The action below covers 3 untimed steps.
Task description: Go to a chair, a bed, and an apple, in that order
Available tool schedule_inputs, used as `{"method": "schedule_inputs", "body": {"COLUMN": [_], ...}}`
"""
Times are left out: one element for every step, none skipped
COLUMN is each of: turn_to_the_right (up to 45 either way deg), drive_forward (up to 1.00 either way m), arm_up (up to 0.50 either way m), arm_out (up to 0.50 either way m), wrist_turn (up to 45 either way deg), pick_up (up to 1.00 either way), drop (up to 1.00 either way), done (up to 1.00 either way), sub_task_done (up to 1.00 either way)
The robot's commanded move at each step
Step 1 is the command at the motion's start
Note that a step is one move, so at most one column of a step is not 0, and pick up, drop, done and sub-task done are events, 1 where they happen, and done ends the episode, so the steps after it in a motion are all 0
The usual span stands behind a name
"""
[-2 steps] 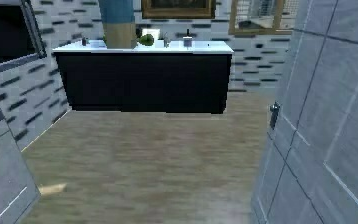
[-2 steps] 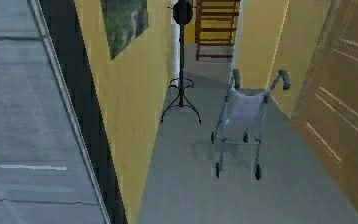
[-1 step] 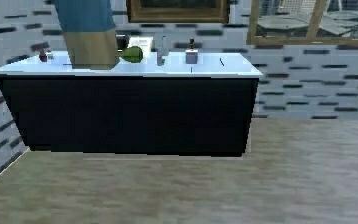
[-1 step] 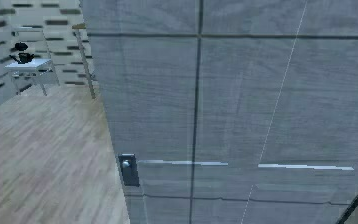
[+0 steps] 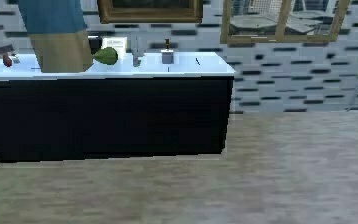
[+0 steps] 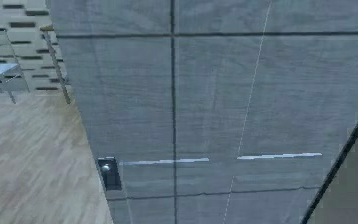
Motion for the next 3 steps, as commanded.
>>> {"method": "schedule_inputs", "body": {"turn_to_the_right": [0.0,36.0,0.0], "drive_forward": [0.4,0.0,0.4], "arm_up": [0.0,0.0,0.0], "arm_out": [0.0,0.0,0.0], "wrist_turn": [0.0,0.0,0.0], "pick_up": [0.0,0.0,0.0], "drop": [0.0,0.0,0.0], "done": [0.0,0.0,0.0], "sub_task_done": [0.0,0.0,0.0]}}
